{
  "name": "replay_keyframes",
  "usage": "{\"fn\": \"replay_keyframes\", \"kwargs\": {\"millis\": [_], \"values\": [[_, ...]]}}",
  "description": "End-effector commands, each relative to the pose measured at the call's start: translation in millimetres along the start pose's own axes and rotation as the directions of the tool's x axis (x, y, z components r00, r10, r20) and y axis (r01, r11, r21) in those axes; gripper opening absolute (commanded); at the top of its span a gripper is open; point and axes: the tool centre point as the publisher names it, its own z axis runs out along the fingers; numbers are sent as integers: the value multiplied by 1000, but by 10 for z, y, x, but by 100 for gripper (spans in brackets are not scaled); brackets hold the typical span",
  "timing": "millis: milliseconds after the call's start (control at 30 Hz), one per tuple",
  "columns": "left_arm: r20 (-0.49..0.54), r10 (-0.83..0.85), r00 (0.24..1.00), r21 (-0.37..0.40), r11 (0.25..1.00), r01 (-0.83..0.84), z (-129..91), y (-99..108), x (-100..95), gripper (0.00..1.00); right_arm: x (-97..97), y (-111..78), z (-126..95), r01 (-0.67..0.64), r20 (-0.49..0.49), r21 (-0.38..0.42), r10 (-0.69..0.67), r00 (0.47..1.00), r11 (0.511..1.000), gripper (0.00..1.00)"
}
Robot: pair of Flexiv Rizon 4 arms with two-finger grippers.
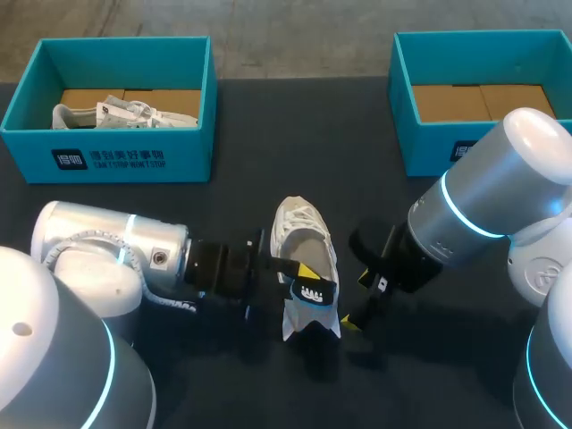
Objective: Take the shoe out of the shoebox, open the shoe tongue, remove and reinsert the insole, then place the shoe into the shoebox
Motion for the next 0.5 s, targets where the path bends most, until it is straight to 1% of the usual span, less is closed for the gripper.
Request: {"fn": "replay_keyframes", "kwargs": {"millis": [33,67,333,500], "values": [[-19,3,1000,-11,1000,-4,66,-23,-23,9,9,-5,8,-1,0,-3,1,1000,1000,100],[-23,6,1000,-13,1000,-7,66,-28,-18,0,9,-5,8,-1,0,-3,1,1000,1000,100],[-34,2,999,-29,1000,-3,65,25,35,0,9,-5,8,-1,0,-3,1,1000,1000,100],[-14,14,1000,-10,1000,-14,64,37,55,0,9,-5,8,-1,0,-3,1,1000,1000,100]]}}
